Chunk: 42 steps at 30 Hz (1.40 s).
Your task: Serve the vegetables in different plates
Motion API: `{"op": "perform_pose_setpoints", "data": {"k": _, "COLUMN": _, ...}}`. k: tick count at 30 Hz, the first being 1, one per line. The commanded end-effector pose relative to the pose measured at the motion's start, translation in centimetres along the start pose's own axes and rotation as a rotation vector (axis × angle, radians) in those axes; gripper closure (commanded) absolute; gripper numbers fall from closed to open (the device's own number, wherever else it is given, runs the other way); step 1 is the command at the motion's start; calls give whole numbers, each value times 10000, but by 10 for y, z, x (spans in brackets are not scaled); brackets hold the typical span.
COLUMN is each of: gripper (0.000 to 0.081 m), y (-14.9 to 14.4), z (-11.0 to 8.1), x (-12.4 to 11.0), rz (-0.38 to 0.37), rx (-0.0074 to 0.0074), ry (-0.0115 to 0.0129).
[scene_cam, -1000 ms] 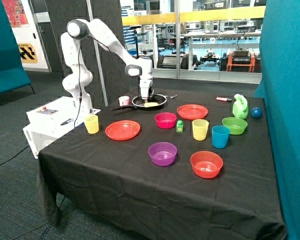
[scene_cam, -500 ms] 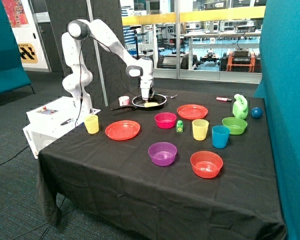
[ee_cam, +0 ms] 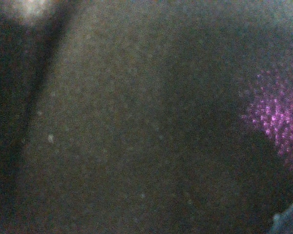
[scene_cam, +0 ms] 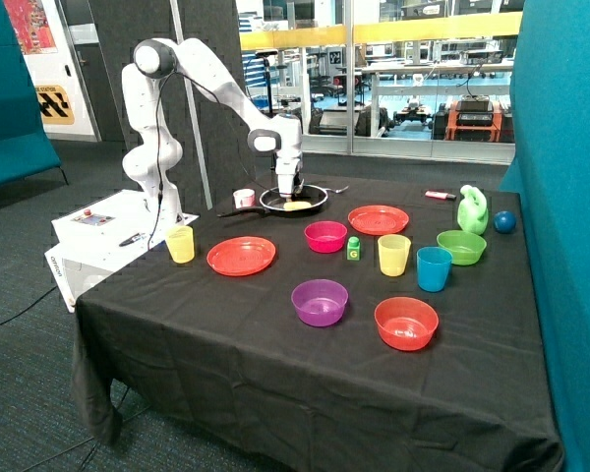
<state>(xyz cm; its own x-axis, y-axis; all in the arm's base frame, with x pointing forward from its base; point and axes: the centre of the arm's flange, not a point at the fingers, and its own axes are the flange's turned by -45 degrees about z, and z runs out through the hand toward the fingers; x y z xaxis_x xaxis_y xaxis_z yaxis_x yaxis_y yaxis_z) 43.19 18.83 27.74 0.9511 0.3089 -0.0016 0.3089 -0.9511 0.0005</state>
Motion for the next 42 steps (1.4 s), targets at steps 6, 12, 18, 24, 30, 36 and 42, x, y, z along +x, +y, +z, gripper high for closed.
{"op": "perform_pose_setpoints", "data": {"k": 6, "gripper": 808, "y": 0, "z": 0, "x": -5, "rz": 76, "rx": 5, "ry": 16}}
{"op": "perform_pose_setpoints", "data": {"k": 12, "gripper": 808, "y": -4, "z": 2, "x": -5, "rz": 16, "rx": 5, "ry": 16}}
{"op": "perform_pose_setpoints", "data": {"k": 18, "gripper": 808, "y": -10, "z": 4, "x": -6, "rz": -122, "rx": 5, "ry": 16}}
{"op": "perform_pose_setpoints", "data": {"k": 24, "gripper": 808, "y": -13, "z": 4, "x": -8, "rz": -177, "rx": 5, "ry": 16}}
{"op": "perform_pose_setpoints", "data": {"k": 30, "gripper": 808, "y": -14, "z": -1, "x": -8, "rz": -179, "rx": 5, "ry": 16}}
{"op": "perform_pose_setpoints", "data": {"k": 36, "gripper": 808, "y": -15, "z": -15, "x": -4, "rz": -269, "rx": 5, "ry": 16}}
{"op": "perform_pose_setpoints", "data": {"k": 42, "gripper": 808, "y": -14, "z": -38, "x": 4, "rz": -375, "rx": 5, "ry": 16}}
